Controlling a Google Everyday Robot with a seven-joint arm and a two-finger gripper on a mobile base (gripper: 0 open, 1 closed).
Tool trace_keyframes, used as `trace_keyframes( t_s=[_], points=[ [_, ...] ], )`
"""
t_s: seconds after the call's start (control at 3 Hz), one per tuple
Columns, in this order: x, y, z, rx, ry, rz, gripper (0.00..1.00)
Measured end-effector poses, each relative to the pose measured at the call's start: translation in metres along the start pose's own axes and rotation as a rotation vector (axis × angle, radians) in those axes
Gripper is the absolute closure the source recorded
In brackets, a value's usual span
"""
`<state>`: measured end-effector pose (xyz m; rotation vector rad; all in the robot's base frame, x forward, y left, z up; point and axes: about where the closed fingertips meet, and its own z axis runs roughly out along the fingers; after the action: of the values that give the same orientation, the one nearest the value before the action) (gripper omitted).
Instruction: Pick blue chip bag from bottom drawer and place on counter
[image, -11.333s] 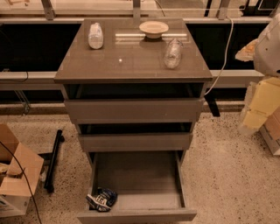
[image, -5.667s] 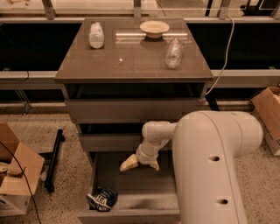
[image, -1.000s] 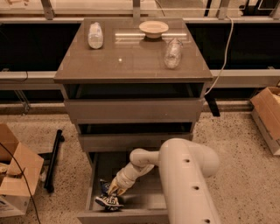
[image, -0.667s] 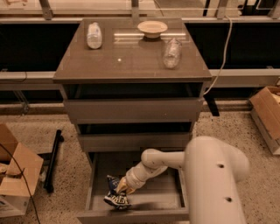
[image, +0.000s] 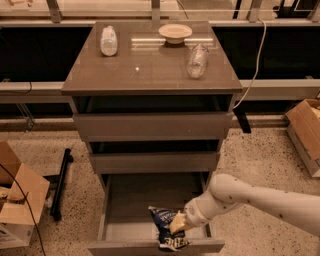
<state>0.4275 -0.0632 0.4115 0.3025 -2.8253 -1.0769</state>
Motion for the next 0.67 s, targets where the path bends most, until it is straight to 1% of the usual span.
trace_keyframes(
  t_s=[0.33, 0.67],
  points=[
    [0.019, 0.004, -0.075, 0.008, -0.005, -0.105, 1.00],
    [0.030, 0.006, -0.084, 0.001, 0.028, -0.134, 1.00]
  ],
)
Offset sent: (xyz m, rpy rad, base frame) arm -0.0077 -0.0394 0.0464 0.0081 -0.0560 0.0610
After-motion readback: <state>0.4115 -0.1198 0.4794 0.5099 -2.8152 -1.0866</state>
